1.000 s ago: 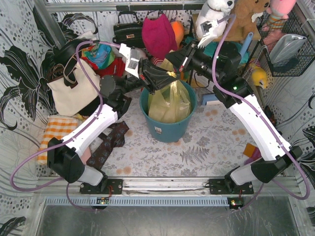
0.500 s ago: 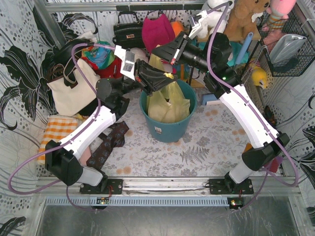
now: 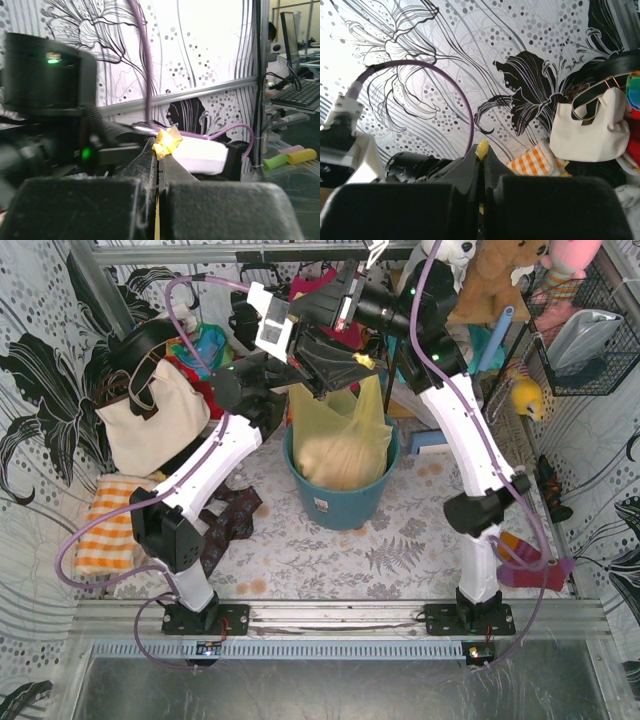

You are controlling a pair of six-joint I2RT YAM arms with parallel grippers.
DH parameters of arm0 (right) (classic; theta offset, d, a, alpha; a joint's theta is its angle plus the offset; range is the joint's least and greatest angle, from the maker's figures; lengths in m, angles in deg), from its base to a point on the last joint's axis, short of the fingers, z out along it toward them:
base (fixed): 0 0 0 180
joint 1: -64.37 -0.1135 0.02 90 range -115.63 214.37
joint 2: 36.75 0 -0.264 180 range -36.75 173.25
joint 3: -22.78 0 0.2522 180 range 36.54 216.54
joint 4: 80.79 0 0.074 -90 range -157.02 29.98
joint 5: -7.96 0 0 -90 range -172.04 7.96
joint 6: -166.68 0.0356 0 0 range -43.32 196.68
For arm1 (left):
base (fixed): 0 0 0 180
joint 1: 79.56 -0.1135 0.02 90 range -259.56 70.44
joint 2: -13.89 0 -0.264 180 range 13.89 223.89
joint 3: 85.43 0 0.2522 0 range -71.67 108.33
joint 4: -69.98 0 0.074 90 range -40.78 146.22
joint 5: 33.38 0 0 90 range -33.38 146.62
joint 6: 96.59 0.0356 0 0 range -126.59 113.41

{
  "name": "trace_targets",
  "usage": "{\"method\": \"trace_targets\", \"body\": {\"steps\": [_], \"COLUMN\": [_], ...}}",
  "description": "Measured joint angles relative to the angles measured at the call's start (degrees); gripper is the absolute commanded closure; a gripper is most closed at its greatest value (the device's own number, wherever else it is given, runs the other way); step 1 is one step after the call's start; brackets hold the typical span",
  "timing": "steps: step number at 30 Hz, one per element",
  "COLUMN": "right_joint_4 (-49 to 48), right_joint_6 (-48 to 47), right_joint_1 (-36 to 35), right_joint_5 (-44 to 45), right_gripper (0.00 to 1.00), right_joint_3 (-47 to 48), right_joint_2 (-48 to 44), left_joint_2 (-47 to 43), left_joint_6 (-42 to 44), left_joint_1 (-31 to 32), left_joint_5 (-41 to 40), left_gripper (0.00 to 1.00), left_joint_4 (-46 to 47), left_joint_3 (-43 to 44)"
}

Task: Tie the trash bag

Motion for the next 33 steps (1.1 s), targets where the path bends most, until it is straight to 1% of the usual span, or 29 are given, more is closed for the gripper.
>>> {"method": "trace_targets", "body": {"steps": [2,4,6,9,11,15,19,22,25,28,30,33], "right_joint_4": [-0.3,-0.9,-2.2,-3.9,-3.9,-5.7,-7.6,-9.2,-10.4,-10.9,-11.0,-8.4], "right_joint_6": [2.4,4.8,6.4,7.7,8.7,10.4,12.4,13.9,14.8,15.3,15.0,11.3], "right_joint_1": [1.0,1.9,2.3,2.2,2.1,2.0,1.8,1.5,0.9,0.5,0.5,0.5], "right_joint_5": [-2.9,-5.6,-7.8,-9.9,-11.3,-13.4,-14.8,-15.9,-16.6,-17.0,-17.2,-16.2], "right_gripper": [1.0,1.0,1.0,1.0,1.0,1.0,1.0,1.0,1.0,1.0,1.0,1.0], "right_joint_3": [6.8,8.2,5.2,-0.2,-1.0,-0.6,0.4,2.1,2.5,2.5,2.0,-0.2], "right_joint_2": [5.1,7.4,7.6,7.0,7.3,7.4,7.6,8.2,8.2,8.2,8.3,7.7], "left_joint_2": [1.4,1.8,1.7,0.9,0.6,0.8,1.7,1.5,0.9,0.0,-1.7,-6.1], "left_joint_6": [-0.9,-0.7,2.0,9.9,15.9,23.5,28.2,31.0,33.8,35.8,36.5,37.1], "left_joint_1": [0.5,1.6,3.1,5.5,6.7,7.5,7.5,7.6,8.4,8.8,9.1,9.1], "left_joint_5": [1.0,2.1,2.9,2.3,0.9,-3.3,-7.8,-12.3,-17.1,-18.4,-17.7,-16.0], "left_gripper": [1.0,1.0,1.0,1.0,1.0,1.0,1.0,1.0,1.0,1.0,1.0,1.0], "left_joint_4": [0.0,-1.2,-4.6,-13.4,-20.1,-30.1,-36.4,-38.5,-40.7,-42.4,-43.1,-43.0], "left_joint_3": [1.7,2.1,2.2,2.3,3.5,9.0,16.7,19.0,18.6,16.1,12.1,2.0]}}
